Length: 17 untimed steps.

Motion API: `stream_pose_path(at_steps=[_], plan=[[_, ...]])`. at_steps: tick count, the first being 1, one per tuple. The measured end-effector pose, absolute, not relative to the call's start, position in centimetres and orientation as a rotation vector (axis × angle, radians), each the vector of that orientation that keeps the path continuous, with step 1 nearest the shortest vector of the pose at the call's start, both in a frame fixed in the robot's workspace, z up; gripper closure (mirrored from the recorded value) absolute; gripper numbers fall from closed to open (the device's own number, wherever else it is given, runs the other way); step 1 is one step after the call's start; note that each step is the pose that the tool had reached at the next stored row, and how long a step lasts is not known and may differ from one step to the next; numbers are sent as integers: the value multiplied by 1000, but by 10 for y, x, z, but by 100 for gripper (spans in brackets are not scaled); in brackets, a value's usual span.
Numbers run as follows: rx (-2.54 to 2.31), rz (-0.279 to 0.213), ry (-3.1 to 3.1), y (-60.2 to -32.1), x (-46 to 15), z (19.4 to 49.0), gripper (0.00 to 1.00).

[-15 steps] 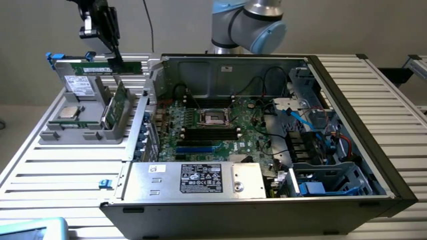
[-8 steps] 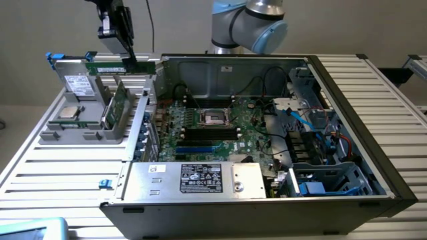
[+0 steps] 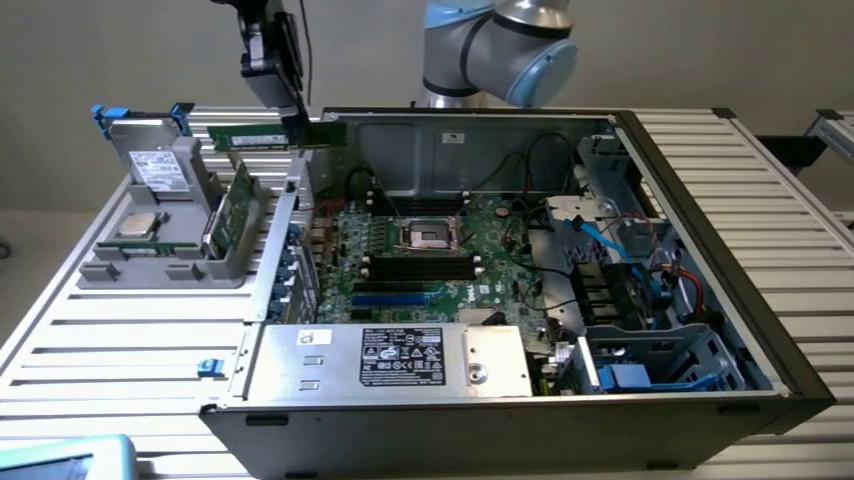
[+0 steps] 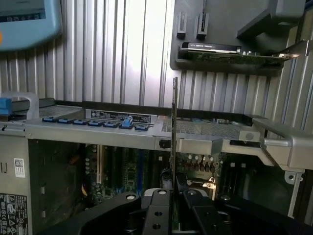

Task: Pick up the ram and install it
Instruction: 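Pick up the ram and move it above insertion slot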

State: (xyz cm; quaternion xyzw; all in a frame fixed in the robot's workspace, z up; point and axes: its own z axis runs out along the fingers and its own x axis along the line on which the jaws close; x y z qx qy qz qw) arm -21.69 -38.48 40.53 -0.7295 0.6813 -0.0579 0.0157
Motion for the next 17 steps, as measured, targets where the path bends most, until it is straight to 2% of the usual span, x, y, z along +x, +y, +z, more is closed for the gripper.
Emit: stream_pose_path(at_steps=[17], plan=[[-2268, -181, 2119, -383, -148, 404, 86]])
